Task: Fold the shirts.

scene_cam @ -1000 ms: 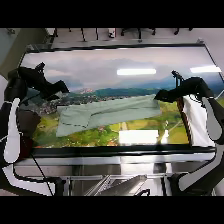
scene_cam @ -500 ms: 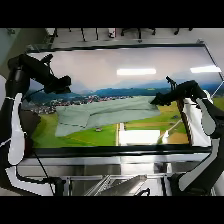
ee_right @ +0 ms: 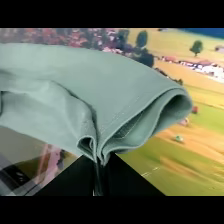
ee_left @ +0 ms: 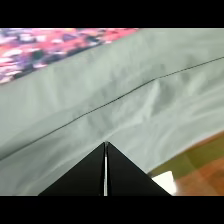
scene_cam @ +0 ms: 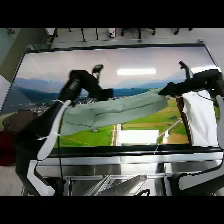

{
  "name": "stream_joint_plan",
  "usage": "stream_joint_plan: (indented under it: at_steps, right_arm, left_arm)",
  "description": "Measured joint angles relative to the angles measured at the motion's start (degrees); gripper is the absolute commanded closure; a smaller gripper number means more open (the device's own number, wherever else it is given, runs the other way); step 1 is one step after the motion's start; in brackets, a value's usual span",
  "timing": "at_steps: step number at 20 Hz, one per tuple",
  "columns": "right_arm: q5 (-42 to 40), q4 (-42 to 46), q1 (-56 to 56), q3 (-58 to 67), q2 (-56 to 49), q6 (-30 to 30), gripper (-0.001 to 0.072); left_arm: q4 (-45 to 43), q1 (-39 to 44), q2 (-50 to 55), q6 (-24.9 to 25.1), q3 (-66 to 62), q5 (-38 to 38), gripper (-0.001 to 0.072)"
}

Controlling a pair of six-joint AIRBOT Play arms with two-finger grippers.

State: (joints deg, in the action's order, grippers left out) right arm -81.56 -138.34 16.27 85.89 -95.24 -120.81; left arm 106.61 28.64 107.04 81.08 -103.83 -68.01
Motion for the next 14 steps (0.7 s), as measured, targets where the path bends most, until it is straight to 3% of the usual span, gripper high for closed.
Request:
stream_joint_plan:
  at_steps: [9, 14]
  right_arm:
    - [-8.7, -0.35, 1.64, 0.0, 17.99, 3.17, 0.0684]
    - [-10.78, -0.5, 1.7, 0.0, 20.41, 5.6, 0.0684]
  left_arm:
    - [17.18, 10.64, 13.97, 0.5, -0.31, 16.0, 0.0694]
    - [20.35, 10.6, 15.17, 0.59, -6.27, 12.72, 0.0694]
